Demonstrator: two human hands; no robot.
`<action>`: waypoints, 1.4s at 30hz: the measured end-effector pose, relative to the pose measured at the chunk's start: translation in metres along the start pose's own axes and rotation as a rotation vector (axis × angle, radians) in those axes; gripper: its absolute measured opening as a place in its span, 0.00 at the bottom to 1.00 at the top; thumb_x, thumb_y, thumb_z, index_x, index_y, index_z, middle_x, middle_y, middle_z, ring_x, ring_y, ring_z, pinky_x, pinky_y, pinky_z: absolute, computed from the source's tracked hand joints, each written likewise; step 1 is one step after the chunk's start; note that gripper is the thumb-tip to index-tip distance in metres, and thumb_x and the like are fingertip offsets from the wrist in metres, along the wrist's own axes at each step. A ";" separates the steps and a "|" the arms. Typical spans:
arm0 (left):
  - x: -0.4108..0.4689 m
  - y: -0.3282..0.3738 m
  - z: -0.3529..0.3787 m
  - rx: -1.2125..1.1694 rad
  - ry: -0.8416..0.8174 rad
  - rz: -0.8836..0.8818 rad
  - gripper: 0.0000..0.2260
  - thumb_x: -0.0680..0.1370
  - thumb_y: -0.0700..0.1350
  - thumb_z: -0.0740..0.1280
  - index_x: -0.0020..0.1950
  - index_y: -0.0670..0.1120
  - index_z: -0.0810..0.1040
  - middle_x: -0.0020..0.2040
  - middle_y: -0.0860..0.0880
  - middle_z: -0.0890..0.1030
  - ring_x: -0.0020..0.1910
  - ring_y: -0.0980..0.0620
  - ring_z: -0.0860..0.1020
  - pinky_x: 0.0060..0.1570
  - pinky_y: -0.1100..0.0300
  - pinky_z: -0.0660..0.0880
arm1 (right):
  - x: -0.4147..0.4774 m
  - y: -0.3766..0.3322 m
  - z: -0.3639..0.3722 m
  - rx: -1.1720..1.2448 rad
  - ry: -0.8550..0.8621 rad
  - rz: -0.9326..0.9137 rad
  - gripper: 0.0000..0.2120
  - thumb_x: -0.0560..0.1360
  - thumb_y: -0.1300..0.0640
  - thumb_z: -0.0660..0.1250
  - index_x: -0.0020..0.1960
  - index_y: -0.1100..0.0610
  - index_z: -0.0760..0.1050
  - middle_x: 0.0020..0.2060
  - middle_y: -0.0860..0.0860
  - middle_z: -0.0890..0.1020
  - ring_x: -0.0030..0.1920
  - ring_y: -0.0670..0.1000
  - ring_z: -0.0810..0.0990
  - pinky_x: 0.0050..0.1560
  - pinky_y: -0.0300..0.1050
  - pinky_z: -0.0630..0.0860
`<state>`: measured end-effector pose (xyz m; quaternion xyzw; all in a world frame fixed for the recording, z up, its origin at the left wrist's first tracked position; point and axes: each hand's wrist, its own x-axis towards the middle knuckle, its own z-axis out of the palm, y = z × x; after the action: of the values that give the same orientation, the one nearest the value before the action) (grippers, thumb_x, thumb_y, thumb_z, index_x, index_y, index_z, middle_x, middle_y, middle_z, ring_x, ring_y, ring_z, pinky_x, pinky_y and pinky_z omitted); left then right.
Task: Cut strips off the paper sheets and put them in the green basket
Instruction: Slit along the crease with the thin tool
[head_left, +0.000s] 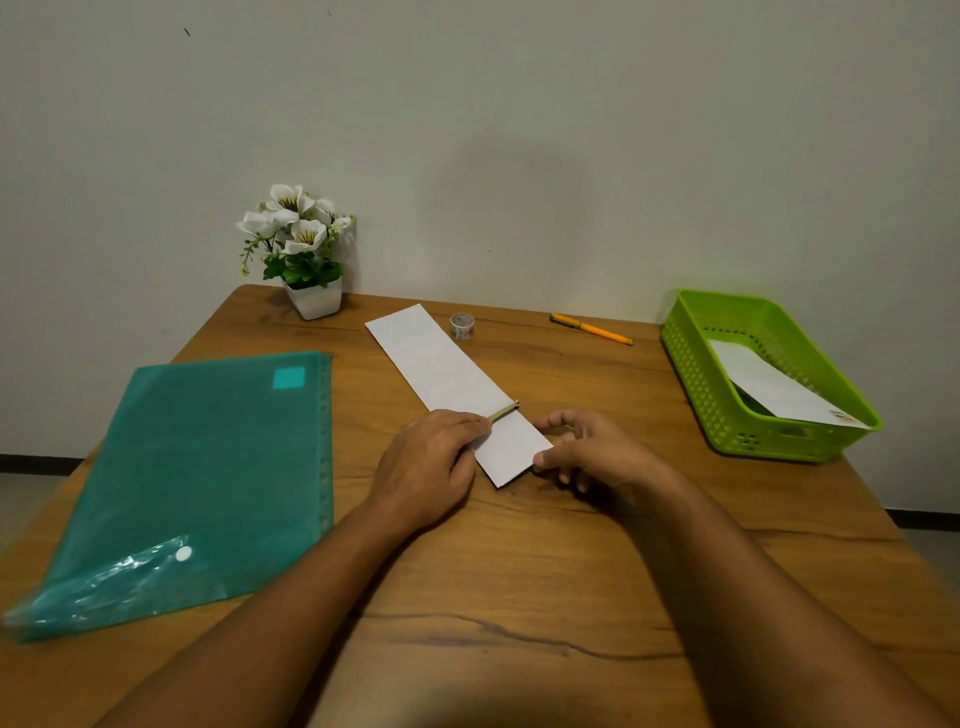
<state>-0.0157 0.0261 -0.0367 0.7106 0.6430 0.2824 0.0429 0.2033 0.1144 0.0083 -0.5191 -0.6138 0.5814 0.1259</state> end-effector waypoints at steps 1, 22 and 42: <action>0.000 0.001 -0.001 -0.005 -0.003 0.006 0.17 0.80 0.43 0.66 0.68 0.50 0.81 0.65 0.53 0.82 0.65 0.56 0.76 0.62 0.57 0.75 | 0.001 0.000 0.002 0.010 0.014 -0.005 0.24 0.74 0.67 0.75 0.67 0.55 0.73 0.42 0.55 0.88 0.31 0.48 0.77 0.26 0.41 0.69; -0.004 0.005 -0.010 -0.145 -0.034 0.109 0.19 0.77 0.41 0.66 0.68 0.49 0.81 0.64 0.52 0.83 0.63 0.55 0.79 0.61 0.55 0.78 | 0.027 -0.002 0.031 0.078 0.199 -0.136 0.12 0.78 0.62 0.73 0.59 0.54 0.77 0.38 0.54 0.85 0.28 0.48 0.78 0.24 0.42 0.70; 0.001 0.005 -0.014 -0.197 0.130 -0.046 0.15 0.84 0.50 0.63 0.71 0.55 0.74 0.66 0.56 0.77 0.60 0.60 0.76 0.55 0.54 0.81 | 0.008 -0.019 0.031 0.038 0.411 -0.314 0.08 0.83 0.59 0.65 0.47 0.52 0.81 0.44 0.51 0.86 0.43 0.50 0.85 0.41 0.52 0.84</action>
<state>-0.0177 0.0224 -0.0223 0.6684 0.6295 0.3886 0.0773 0.1674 0.1071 0.0114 -0.5223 -0.6372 0.4485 0.3463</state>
